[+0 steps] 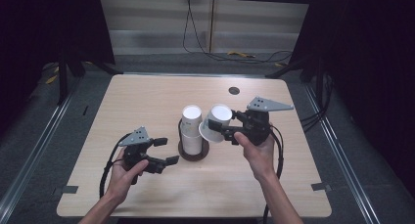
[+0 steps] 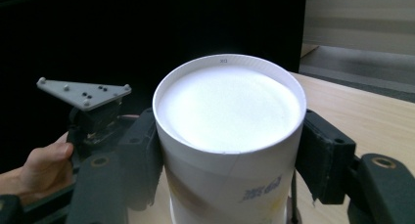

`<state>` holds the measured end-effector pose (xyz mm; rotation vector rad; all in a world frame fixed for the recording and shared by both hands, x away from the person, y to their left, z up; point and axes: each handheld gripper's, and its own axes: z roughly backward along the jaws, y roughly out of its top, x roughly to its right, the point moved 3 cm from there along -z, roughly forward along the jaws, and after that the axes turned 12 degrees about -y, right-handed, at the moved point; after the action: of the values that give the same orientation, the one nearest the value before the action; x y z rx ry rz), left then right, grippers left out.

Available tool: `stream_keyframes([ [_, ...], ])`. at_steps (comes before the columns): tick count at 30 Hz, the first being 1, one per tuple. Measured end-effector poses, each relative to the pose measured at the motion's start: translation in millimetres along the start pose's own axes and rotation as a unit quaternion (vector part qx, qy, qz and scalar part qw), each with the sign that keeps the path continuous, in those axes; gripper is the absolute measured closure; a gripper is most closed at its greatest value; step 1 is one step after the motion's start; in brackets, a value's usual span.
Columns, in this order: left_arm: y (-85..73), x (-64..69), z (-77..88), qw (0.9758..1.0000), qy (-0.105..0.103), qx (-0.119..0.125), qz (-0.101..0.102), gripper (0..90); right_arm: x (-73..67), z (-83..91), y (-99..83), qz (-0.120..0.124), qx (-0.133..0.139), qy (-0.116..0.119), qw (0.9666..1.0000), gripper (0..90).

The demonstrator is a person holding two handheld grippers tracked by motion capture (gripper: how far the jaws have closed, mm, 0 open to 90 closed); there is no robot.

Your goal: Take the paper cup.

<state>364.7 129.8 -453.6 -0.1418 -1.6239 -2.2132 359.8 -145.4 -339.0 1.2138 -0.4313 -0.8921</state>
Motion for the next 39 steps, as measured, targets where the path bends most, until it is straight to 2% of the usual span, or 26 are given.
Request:
stream_keyframes([
  [1, 0.0, 0.0, 0.0, 1.0000, 0.000, 0.000, 0.000, 17.1, -1.8, 0.4, -3.0, -0.002, -0.001, 0.004, 1.0000, 34.4],
  [2, -0.3, 1.7, -2.6, 0.9999, -0.006, -0.011, -0.002, 17.2, -3.1, 0.3, -5.8, -0.001, -0.006, 0.007, 1.0000, 34.4],
  [5, 1.8, 5.2, -4.7, 0.9999, -0.008, -0.012, -0.006, 16.9, -4.6, 0.4, -11.8, -0.004, -0.014, 0.011, 0.9998, 34.4],
  [11, 8.3, 10.3, -6.2, 0.9997, -0.020, 0.000, -0.015, 16.1, -7.0, -0.9, -23.5, -0.009, -0.027, 0.026, 0.9993, 34.4],
  [14, 10.8, 14.0, -11.6, 0.9992, -0.034, 0.009, -0.018, 15.7, -9.3, -4.7, -31.4, -0.010, -0.039, 0.037, 0.9985, 34.4],
  [16, 11.0, 14.7, -13.7, 0.9993, -0.032, 0.004, -0.016, 15.7, -9.7, -6.2, -32.8, -0.012, -0.040, 0.038, 0.9984, 34.4],
  [17, 12.1, 16.6, -18.5, 0.9989, -0.045, 0.003, -0.016, 15.7, -11.3, -9.1, -35.0, -0.012, -0.044, 0.041, 0.9981, 34.4],
  [19, 12.8, 18.1, -21.8, 0.9989, -0.039, -0.004, -0.024, 15.8, -12.7, -11.1, -37.1, -0.014, -0.045, 0.046, 0.9979, 34.4],
  [22, 13.8, 18.8, -23.6, 0.9988, -0.044, -0.001, -0.022, 15.9, -13.5, -14.2, -41.0, -0.012, -0.048, 0.048, 0.9976, 34.4],
  [24, 17.9, 20.4, -26.4, 0.9986, -0.044, -0.007, -0.028, 15.8, -14.7, -17.3, -44.9, -0.015, -0.054, 0.049, 0.9972, 34.4],
  [26, 19.6, 22.3, -27.4, 0.9985, -0.043, 0.003, -0.033, 15.9, -16.2, -22.0, -49.4, -0.015, -0.060, 0.052, 0.9968, 34.4],
  [28, 18.6, 23.6, -30.3, 0.9980, -0.049, -0.012, -0.037, 15.9, -18.3, -26.4, -53.1, -0.014, -0.066, 0.053, 0.9963, 34.4],
  [36, 14.5, 22.6, -30.3, 0.9979, -0.049, -0.017, -0.038, 15.8, -22.1, -30.9, -56.0, -0.011, -0.072, 0.058, 0.9957, 34.4],
  [39, 9.9, 21.9, -30.2, 0.9981, -0.050, -0.015, -0.032, 15.7, -23.2, -33.4, -59.9, -0.013, -0.076, 0.061, 0.9951, 34.4],
])
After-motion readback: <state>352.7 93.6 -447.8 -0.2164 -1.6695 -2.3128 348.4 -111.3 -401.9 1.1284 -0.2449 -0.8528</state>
